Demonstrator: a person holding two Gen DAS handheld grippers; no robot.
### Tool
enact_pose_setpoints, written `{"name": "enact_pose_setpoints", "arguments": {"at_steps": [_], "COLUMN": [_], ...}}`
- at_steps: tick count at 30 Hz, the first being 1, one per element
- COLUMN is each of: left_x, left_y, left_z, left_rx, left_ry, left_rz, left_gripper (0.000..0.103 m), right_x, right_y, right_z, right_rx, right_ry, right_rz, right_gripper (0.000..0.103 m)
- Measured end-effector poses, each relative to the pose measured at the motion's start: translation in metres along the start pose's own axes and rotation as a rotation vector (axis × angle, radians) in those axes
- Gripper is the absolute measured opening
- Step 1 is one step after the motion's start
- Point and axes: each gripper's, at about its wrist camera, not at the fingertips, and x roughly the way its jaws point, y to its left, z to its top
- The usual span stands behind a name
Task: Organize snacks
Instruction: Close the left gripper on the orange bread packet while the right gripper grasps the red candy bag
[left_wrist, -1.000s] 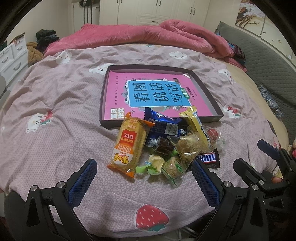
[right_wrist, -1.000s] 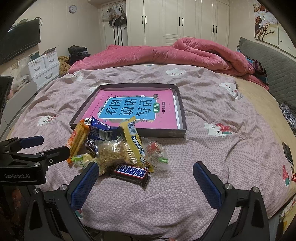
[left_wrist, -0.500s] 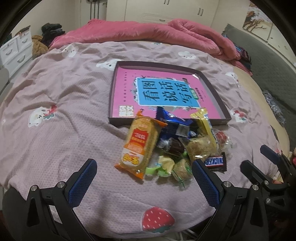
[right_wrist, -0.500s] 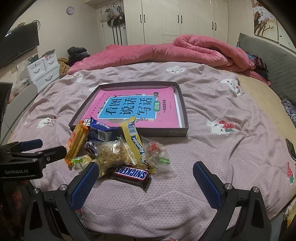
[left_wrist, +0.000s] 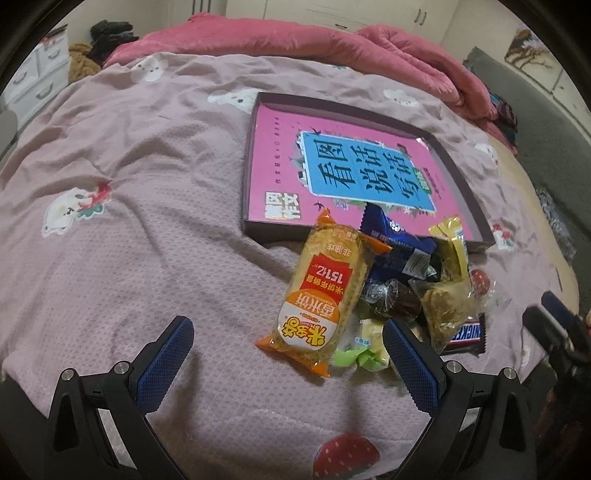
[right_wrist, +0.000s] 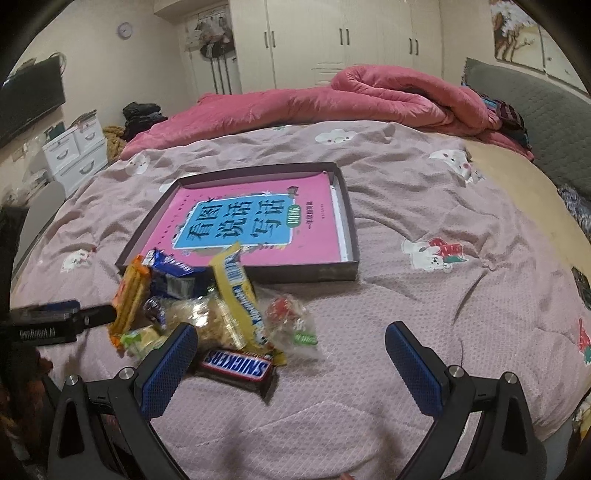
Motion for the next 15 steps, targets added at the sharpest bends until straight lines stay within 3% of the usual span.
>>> {"name": "enact_pose_setpoints", "arguments": {"at_steps": [4, 15], "left_x": [0.005, 0.010], "left_y": [-0.003, -0.003], "left_z": [0.001, 0.007], "left_rx": [0.026, 0.046], "left_ry": [0.002, -0.021], "left_rz": [-0.011, -0.027], "left_gripper": [0.101, 0.100], "right_x": [0.012, 0.052], "right_y": [-0.005, -0.003], "right_z": [0.001, 0.002], "right_rx": [0.002, -0.033], "right_ry": [0.023, 0.100], "right_rz": [-0.001, 0.050], "right_gripper": [0.095, 0.061]}}
